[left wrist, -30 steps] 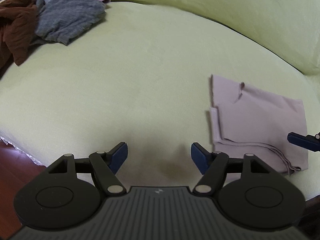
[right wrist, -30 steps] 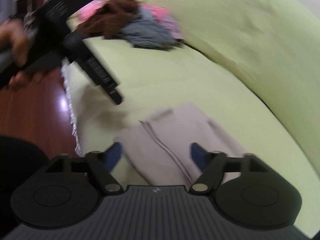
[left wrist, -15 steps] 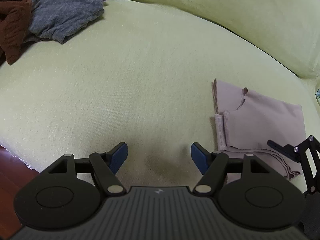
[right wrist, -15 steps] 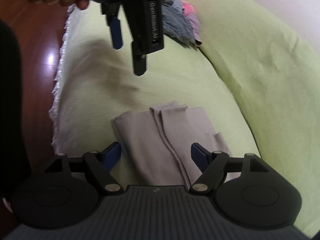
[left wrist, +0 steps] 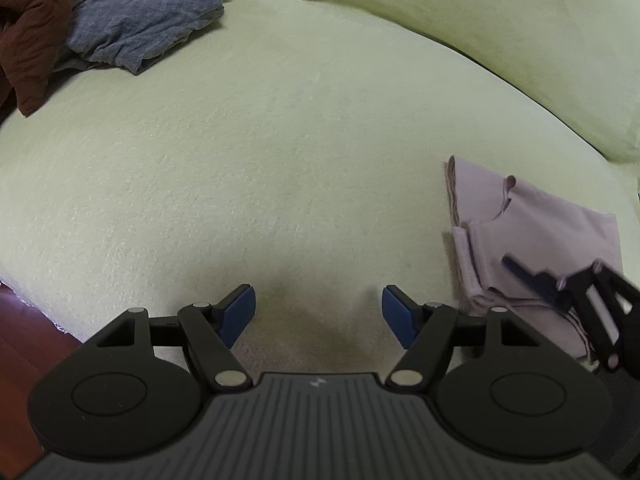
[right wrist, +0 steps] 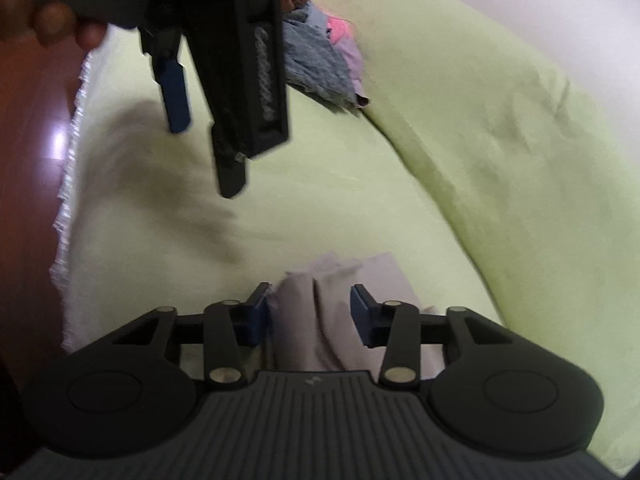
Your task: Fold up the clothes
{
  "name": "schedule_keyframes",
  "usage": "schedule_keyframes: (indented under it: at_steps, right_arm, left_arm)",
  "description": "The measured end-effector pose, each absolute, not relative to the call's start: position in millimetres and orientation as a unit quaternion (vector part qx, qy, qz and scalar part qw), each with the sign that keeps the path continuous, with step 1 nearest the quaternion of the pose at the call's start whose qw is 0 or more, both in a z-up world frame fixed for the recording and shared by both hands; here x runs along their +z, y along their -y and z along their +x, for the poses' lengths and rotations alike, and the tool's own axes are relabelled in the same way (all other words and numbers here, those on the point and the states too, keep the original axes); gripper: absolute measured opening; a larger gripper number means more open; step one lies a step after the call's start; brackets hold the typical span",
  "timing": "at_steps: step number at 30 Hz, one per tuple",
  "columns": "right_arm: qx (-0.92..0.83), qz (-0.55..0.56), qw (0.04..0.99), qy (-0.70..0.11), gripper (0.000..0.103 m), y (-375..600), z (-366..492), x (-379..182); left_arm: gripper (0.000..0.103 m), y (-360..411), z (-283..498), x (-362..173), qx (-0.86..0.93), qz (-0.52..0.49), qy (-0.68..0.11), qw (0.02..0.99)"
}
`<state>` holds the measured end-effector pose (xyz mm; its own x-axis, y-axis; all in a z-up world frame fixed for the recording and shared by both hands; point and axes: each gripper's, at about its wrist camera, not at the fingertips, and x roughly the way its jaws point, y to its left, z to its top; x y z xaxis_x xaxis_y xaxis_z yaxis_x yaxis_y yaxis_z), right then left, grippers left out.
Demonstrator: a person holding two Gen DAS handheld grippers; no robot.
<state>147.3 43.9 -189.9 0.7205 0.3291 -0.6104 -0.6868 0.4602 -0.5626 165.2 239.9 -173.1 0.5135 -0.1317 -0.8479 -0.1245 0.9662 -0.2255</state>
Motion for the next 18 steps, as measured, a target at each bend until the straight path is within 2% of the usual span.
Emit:
schedule_keyframes:
  at_steps: [3, 5, 6, 12, 18]
  right_arm:
    - [0.294, -0.410, 0.835, -0.221, 0.036, -45.5, 154.3, -189.6]
    - [0.296, -0.388, 0.836, -0.251, 0.026, -49.8, 167.2, -185.9]
    - [0.297, -0.376, 0.836, -0.266, 0.013, -52.0, 173.7, -184.0]
    - [0.292, -0.326, 0.851, -0.292, 0.009, -45.8, 182.5, -175.9]
    - [0.264, -0.151, 0.883, -0.358, 0.008, -22.6, 223.3, -134.3]
  left_arm:
    - [0.071, -239.3, 166.1, -172.9, -0.004, -0.126, -0.492, 0.861]
    - [0.071, -240.1, 166.3, -172.5, -0.003, -0.129, -0.491, 0.862]
    - [0.071, -240.3, 166.2, -172.5, -0.002, -0.130, -0.491, 0.862]
    - [0.071, -243.1, 165.7, -172.3, 0.001, -0.130, -0.490, 0.862]
    - [0.071, -244.0, 166.4, -172.2, 0.001, -0.134, -0.490, 0.861]
